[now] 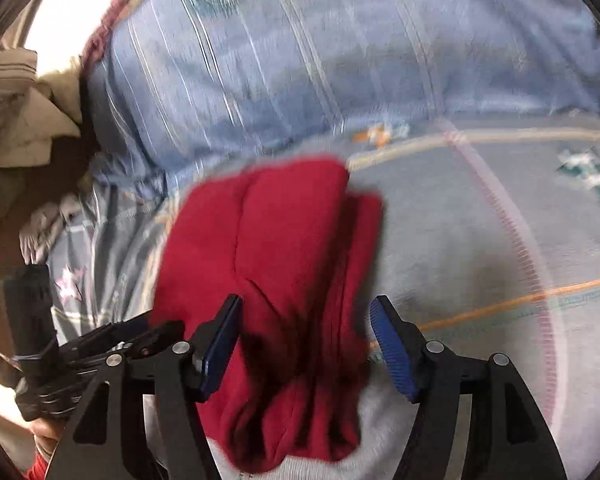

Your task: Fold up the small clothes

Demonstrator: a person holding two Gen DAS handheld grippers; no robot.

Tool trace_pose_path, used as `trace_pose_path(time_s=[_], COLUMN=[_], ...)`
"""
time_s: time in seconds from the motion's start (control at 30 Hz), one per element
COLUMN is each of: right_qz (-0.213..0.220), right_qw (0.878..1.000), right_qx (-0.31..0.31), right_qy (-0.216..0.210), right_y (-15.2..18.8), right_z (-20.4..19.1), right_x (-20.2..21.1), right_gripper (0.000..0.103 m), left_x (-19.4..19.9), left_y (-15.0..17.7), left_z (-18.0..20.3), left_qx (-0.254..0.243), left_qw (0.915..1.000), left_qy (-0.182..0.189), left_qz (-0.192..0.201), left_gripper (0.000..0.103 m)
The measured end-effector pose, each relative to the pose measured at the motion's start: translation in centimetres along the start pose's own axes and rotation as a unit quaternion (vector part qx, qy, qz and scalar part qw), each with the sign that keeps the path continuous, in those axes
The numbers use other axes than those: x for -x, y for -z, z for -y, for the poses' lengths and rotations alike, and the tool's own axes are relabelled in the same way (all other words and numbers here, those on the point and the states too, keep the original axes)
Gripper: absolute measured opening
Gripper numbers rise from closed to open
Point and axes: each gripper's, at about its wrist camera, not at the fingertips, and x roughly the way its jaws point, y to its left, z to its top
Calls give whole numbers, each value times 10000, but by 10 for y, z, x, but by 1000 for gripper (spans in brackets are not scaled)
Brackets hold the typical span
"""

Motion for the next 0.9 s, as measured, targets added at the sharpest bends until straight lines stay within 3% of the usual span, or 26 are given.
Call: trace_pose_path(time_s=[0.07, 0.2, 0.27, 0.4, 0.47, 0.63, 0.77, 0.9], right_qz=[295, 385, 204, -133, -11, 49, 408, 685], right_qw=[9988, 9906, 9904, 9887, 9898, 9914, 9934, 9911], right_qx=[399, 1309, 1363, 1251, 1195, 1130, 897, 866], right_qy=[40, 6, 126, 814, 776, 651, 583, 745], right_y=[-1, 2, 5, 19, 23, 24, 26, 29], right_z=[-17, -58, -63, -44, -40, -46, -50, -60], right_x=[21, 18, -1, -40, -38, -18, 4, 16], right_gripper=[69, 58, 46, 47, 47, 52, 69, 77], left_x=[5, 13, 11, 2, -3, 10, 30, 46], left_y=[3, 20, 26, 27, 22, 26, 32, 42], left_z=[4, 5, 6, 4, 1, 5, 12, 17], left_qx=[-11, 116, 190, 213, 159, -17, -208, -272], left_qw=[9998, 9992, 9988, 9989, 9984, 9961, 9918, 9894], left_qy=[-131, -312, -355, -272, -329, -509, -600, -636], left_qz=[140, 216, 285, 325, 425, 726, 1111, 1280], left_gripper=[67, 67, 67, 68, 67, 67, 67, 70])
